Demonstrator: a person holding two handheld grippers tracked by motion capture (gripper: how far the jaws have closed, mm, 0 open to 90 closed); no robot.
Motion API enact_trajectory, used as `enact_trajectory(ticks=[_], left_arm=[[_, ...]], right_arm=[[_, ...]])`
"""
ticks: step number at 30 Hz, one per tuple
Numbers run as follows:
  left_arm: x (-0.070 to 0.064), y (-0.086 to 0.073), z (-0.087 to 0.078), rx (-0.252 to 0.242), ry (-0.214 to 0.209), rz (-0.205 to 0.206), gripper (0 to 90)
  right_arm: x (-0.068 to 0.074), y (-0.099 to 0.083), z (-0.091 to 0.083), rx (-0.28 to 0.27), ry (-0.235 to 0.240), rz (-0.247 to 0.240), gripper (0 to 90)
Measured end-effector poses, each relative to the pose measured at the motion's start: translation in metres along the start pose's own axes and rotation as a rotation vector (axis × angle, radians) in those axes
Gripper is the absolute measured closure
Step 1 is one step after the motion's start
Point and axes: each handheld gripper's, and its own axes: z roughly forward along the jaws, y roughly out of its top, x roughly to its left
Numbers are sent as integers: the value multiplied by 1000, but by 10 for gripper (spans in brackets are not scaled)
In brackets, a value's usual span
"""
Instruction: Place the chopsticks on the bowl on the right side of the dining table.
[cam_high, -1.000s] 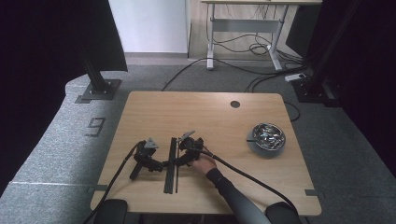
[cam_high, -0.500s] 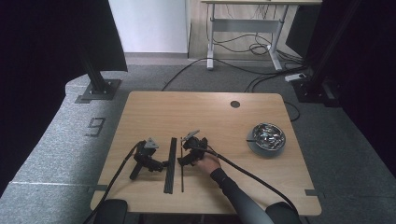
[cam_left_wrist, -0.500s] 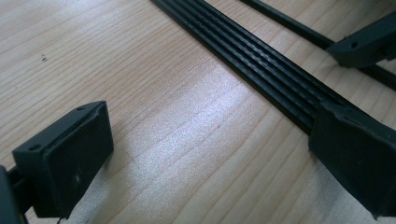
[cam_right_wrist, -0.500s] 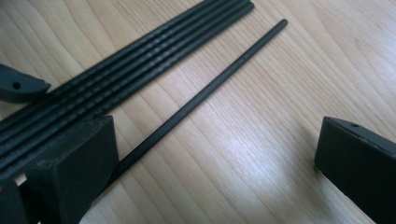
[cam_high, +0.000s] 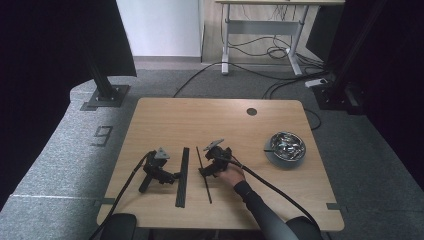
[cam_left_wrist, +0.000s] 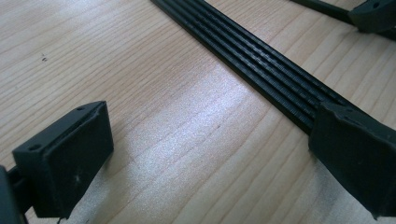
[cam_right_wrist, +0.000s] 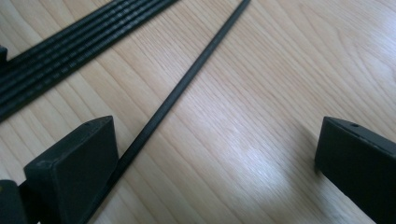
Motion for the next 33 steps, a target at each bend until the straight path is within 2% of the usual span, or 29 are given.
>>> enact_trajectory(ticks=[7, 10, 11, 12, 13, 14, 16, 17, 18, 20, 27, 33], left_arm=[[0, 0, 0, 0, 0, 0, 0], [0, 0, 0, 0, 0, 0, 0], [0, 0, 0, 0, 0, 0, 0], [0, 0, 0, 0, 0, -1, 0], [0, 0, 0, 0, 0, -1, 0], [0, 0, 0, 0, -1, -1, 0], [0, 0, 0, 0, 0, -1, 0], [0, 0, 0, 0, 0, -1, 0], [0, 0, 0, 0, 0, 0, 0], [0, 0, 0, 0, 0, -1, 0], [0, 0, 0, 0, 0, -1, 0], [0, 0, 0, 0, 0, -1, 0]], right_arm=[[-8, -5, -6, 18, -7, 9, 2], [-12, -8, -15, 2, -7, 13, 215], [-12, -8, -15, 2, -7, 13, 215], [-15, -9, -19, 4, -3, 10, 319], [-15, -9, -19, 4, -3, 10, 319], [-17, -11, -23, 4, 5, -2, 443], [-18, -12, -25, 10, 7, -3, 513], [-18, -12, -25, 10, 7, -3, 513], [-20, -13, -28, 16, 10, -6, 592], [-21, -15, -30, 19, 14, -11, 660], [-22, -22, -35, 2, 13, -33, 820], [-25, -26, -39, 12, 12, -28, 853]])
